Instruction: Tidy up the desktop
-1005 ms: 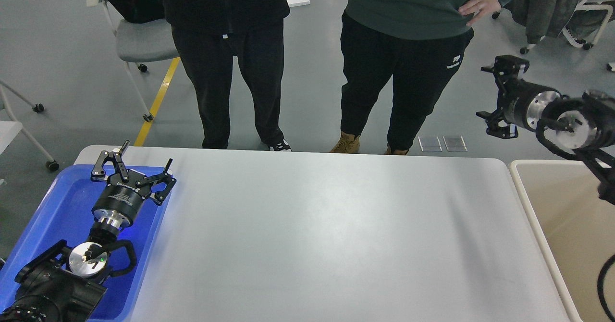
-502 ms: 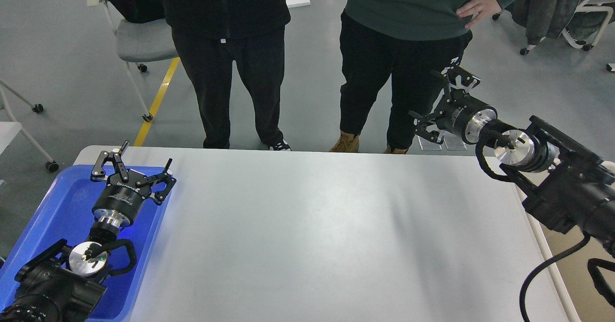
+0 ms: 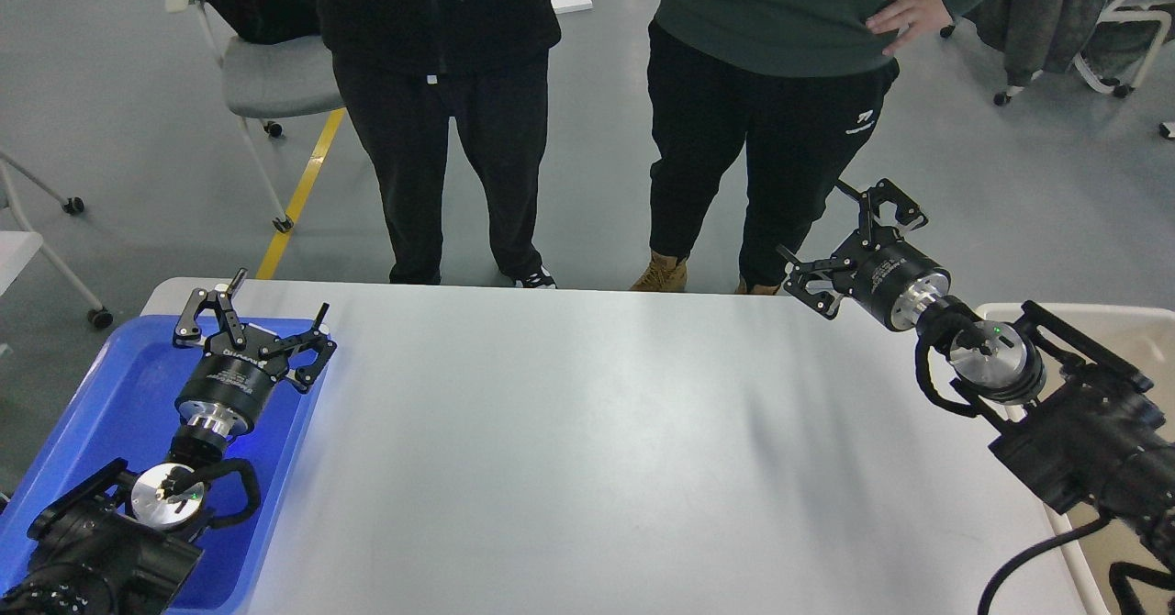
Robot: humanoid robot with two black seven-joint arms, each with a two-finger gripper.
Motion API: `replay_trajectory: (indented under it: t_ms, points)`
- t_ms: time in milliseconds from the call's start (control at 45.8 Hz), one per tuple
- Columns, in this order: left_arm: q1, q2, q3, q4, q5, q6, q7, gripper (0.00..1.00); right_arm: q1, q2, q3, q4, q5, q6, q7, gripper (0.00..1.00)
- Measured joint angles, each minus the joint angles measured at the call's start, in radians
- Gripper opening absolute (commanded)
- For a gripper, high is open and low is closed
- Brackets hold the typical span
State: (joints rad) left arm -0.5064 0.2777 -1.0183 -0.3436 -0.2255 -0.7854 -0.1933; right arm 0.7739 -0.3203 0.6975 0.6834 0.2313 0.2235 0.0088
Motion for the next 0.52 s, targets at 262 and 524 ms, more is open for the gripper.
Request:
replay_trajectory:
  t_ms: [262,524]
  points:
    - [0.0,0.0,0.0,0.0,0.0,0.0,0.0,1.0,-0.049,0.001,0.032,-0.06,0.011,0.042,0.021,1.0]
    - [0.0,0.0,0.0,0.0,0.0,0.0,0.0,1.0,-0.08,0.003,0.037,-0.085,0.014,0.059,0.026,1.0]
